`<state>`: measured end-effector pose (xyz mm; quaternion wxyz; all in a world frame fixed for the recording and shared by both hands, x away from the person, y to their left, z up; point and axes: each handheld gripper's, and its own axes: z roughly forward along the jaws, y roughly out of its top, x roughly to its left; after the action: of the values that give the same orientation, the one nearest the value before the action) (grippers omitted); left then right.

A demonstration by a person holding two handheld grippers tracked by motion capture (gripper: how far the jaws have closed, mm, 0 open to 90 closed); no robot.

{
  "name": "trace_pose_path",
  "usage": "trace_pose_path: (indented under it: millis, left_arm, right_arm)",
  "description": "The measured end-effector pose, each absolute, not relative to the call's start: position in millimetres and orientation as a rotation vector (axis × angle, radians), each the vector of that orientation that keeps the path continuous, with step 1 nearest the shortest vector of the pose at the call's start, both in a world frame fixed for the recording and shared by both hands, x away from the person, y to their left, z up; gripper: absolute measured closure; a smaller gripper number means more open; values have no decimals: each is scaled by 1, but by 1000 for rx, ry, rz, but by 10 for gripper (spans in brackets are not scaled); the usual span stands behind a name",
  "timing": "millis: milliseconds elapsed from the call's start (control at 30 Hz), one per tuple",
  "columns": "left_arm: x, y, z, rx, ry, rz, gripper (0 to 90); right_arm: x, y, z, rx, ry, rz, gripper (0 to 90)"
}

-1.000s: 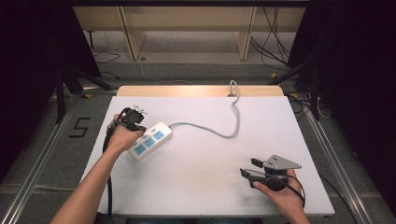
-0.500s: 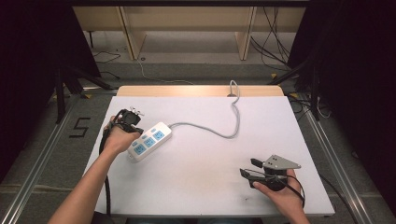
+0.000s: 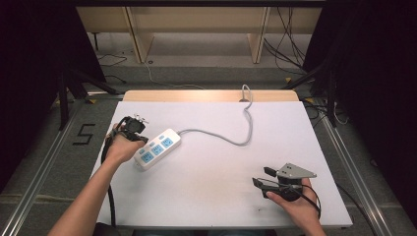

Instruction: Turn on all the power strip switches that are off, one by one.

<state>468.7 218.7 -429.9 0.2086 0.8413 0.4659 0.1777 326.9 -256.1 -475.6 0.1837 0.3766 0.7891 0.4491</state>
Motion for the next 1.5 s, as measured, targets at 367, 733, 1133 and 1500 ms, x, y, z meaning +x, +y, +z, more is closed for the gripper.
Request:
trace_pose_path:
  millis: [367,733,1133,1500]
  left_arm:
    - [467,221,-430,2351,1301,485,898]
    - [466,223,-430,2366,1306,470,898]
    - [465,227,-431,2385,1330,426,898]
    - [467,228,-433,2407,1347,385,897]
  right_arm:
    - [327,-256,-475,1063,2222,1267,390]
    - [327,-257,-475,1063,2224,1265,390]
    - [327,-256,-476,1059,2227,1263,390]
    - [327,-256,-476,1058,2229,1261,390]
